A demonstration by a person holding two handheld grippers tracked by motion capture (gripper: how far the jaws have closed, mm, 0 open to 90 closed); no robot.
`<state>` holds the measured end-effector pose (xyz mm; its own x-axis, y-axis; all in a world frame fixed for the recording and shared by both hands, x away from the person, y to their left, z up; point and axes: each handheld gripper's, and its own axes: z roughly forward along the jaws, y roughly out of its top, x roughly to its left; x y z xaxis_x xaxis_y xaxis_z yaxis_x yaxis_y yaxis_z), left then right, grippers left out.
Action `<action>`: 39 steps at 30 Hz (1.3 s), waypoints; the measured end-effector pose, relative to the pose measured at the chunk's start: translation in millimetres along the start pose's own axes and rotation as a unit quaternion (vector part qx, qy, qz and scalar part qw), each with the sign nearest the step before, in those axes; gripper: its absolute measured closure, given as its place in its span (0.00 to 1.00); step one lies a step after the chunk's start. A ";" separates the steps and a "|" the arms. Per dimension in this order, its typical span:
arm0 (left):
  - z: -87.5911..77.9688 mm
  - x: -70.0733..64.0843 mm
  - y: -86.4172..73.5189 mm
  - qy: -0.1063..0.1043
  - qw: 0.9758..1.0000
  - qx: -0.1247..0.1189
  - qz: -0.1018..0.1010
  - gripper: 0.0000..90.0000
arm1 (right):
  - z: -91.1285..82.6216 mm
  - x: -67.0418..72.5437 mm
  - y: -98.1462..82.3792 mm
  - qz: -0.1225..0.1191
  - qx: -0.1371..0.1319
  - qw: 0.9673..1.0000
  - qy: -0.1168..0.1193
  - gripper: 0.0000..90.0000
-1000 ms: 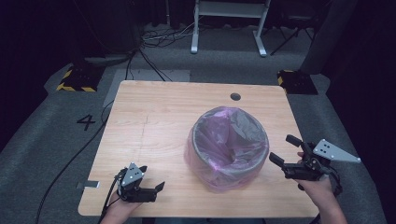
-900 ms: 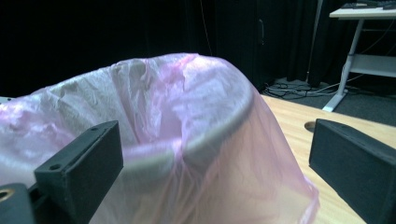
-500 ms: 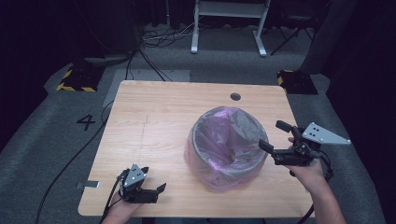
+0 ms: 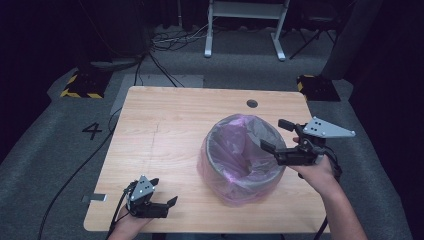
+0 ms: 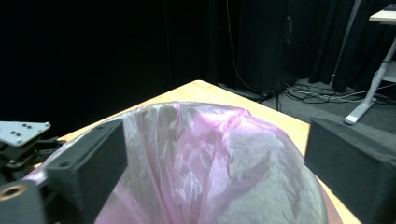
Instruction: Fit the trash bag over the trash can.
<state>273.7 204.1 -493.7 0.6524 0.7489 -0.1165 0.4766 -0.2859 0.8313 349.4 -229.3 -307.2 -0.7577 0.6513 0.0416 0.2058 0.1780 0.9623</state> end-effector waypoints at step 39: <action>-4.1 0.7 2.7 -0.009 1.000 -0.018 -0.003 0.08 | 107.2 22.2 18.4 -0.048 0.141 0.988 -0.033 1.00</action>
<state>273.0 206.3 -489.4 0.6606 0.7392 -0.1315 0.4588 -0.2588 0.8500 402.7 -132.6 -317.4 -0.7424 0.6659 -0.0734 0.3053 0.4338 0.8477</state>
